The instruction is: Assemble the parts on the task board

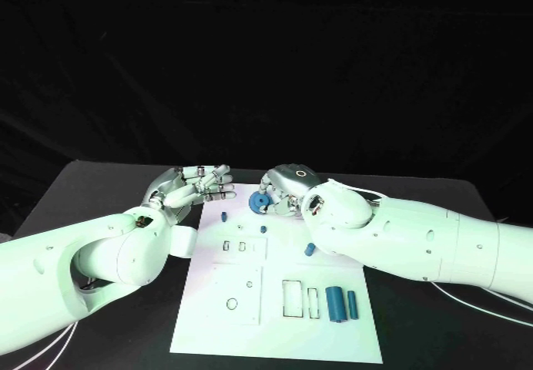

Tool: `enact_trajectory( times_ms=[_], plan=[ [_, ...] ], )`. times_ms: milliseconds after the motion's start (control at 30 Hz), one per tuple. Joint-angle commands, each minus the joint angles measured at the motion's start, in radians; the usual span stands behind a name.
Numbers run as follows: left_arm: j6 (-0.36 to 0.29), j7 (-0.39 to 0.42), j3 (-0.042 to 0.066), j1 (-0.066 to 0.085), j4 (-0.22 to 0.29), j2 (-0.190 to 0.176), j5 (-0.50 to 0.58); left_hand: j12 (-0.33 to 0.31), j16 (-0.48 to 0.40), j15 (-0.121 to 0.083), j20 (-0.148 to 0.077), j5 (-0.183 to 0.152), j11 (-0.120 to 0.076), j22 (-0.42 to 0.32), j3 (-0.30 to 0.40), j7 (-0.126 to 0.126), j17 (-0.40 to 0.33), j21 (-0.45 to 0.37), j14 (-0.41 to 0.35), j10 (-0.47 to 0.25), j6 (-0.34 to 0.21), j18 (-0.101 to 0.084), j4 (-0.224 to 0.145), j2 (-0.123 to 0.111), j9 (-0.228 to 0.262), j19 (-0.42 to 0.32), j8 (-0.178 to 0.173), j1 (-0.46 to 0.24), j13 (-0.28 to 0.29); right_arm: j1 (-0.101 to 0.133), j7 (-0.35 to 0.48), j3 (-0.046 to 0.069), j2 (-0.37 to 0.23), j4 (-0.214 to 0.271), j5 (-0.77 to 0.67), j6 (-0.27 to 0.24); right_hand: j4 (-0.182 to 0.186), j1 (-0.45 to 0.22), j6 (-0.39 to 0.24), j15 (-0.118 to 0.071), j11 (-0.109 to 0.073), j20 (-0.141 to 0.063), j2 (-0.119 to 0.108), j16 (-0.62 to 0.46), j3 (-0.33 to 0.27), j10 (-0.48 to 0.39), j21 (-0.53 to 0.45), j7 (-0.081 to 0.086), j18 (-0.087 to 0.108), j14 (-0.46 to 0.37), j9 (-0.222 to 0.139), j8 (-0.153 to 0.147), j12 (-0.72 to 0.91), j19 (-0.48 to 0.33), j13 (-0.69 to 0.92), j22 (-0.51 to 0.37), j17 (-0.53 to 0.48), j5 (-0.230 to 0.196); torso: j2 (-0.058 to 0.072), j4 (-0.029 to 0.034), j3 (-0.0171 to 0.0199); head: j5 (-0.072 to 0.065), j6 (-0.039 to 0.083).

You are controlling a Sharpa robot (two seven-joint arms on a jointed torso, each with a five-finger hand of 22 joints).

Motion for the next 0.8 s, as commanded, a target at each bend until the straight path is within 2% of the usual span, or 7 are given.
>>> enact_trajectory(
  times_ms=[33, 300, 467, 533, 700, 800],
  plan=[
    [0.018, 0.005, 0.001, 0.001, 0.002, 0.001, 0.001, -0.003, -0.003, 0.006, -0.003, -0.004, 0.006, 0.001, 0.002, 0.004, 0.001, 0.004, 0.002, -0.002, -0.003, 0.012, -0.001, 0.001, -0.001, 0.004, -0.007, 0.009, -0.001, -0.001, 0.005, -0.001, 0.001, -0.002, 0.006, 0.042, 0.002, -0.008, 0.028, -0.007, -0.007, -0.008, 0.0, 0.006, 0.005, 0.029, 0.004, -0.024, -0.017, 0.103, 0.007, 0.0, -0.005, 0.016, 0.16, 0.125, 0.252, 0.001, 0.0, -0.001, 0.0001, -0.001, -0.001],
    [0.018, 0.004, 0.001, 0.001, 0.002, 0.0, 0.001, -0.003, -0.003, 0.006, -0.003, -0.004, 0.006, 0.001, 0.002, 0.004, 0.001, 0.004, 0.002, -0.002, -0.003, 0.012, -0.001, 0.001, -0.001, 0.004, -0.007, 0.009, -0.001, -0.001, 0.006, -0.001, 0.008, -0.008, 0.008, 0.042, 0.008, -0.021, 0.016, -0.003, -0.001, -0.006, -0.009, 0.006, 0.009, 0.024, 0.0, -0.018, -0.016, 0.103, 0.003, -0.017, -0.012, 0.013, 0.155, 0.122, 0.251, -0.006, 0.0, 0.001, -0.0003, -0.001, -0.002],
    [0.018, 0.004, 0.001, 0.001, 0.002, -0.001, 0.001, -0.003, -0.003, 0.006, -0.003, -0.004, 0.006, 0.001, 0.002, 0.004, 0.001, 0.004, 0.002, -0.002, -0.003, 0.012, -0.001, 0.001, -0.001, 0.004, -0.007, 0.009, -0.001, -0.001, 0.004, -0.001, 0.013, -0.017, 0.008, 0.033, 0.022, -0.047, -0.054, 0.014, 0.02, 0.006, -0.019, 0.009, 0.01, 0.026, 0.0, 0.007, -0.017, 0.105, -0.017, -0.078, -0.009, 0.014, 0.158, 0.124, 0.258, -0.028, -0.001, -0.0003, -0.0006, 0.0, -0.001],
    [0.018, 0.003, 0.001, 0.001, 0.002, -0.001, 0.001, -0.003, -0.003, 0.006, -0.003, -0.004, 0.006, 0.001, 0.002, 0.004, 0.001, 0.004, 0.002, -0.002, -0.003, 0.012, -0.001, 0.001, -0.001, 0.004, -0.007, 0.009, -0.001, -0.001, 0.003, -0.001, 0.015, -0.02, 0.008, 0.029, 0.024, -0.052, -0.075, 0.018, 0.023, 0.01, -0.022, 0.01, 0.01, 0.025, 0.0, 0.009, -0.017, 0.105, -0.023, -0.097, -0.009, 0.014, 0.158, 0.125, 0.259, -0.043, 0.0, -0.0005, -0.0002, 0.0, 0.0],
    [0.02, 0.002, 0.001, 0.001, 0.002, -0.001, 0.001, -0.003, -0.003, 0.006, -0.003, -0.004, 0.006, 0.001, 0.002, 0.004, 0.001, 0.004, 0.002, -0.002, -0.003, 0.012, -0.001, 0.001, -0.001, 0.004, -0.007, 0.009, -0.001, -0.001, 0.003, -0.001, 0.019, -0.022, 0.008, 0.028, 0.028, -0.062, -0.092, 0.021, 0.026, 0.016, -0.027, 0.01, 0.011, 0.023, 0.0, 0.011, -0.017, 0.106, -0.03, -0.122, -0.01, 0.014, 0.158, 0.127, 0.261, -0.073, 0.0, -0.0004, -0.0002, -0.001, 0.001],
    [0.021, 0.001, 0.001, 0.001, 0.0, 0.002, 0.001, -0.003, -0.003, 0.006, -0.003, -0.004, 0.006, 0.001, 0.002, 0.004, 0.001, 0.004, 0.002, -0.002, -0.003, 0.012, -0.001, 0.001, -0.001, 0.004, -0.007, 0.009, -0.001, -0.001, 0.004, -0.001, 0.02, -0.021, 0.01, 0.036, 0.03, -0.066, -0.089, 0.022, 0.026, 0.017, -0.028, 0.011, 0.01, 0.024, 0.0, 0.011, -0.017, 0.106, -0.03, -0.125, -0.009, 0.015, 0.159, 0.128, 0.262, -0.079, 0.0, 0.0008, 0.0, -0.001, 0.002]
  ],
)
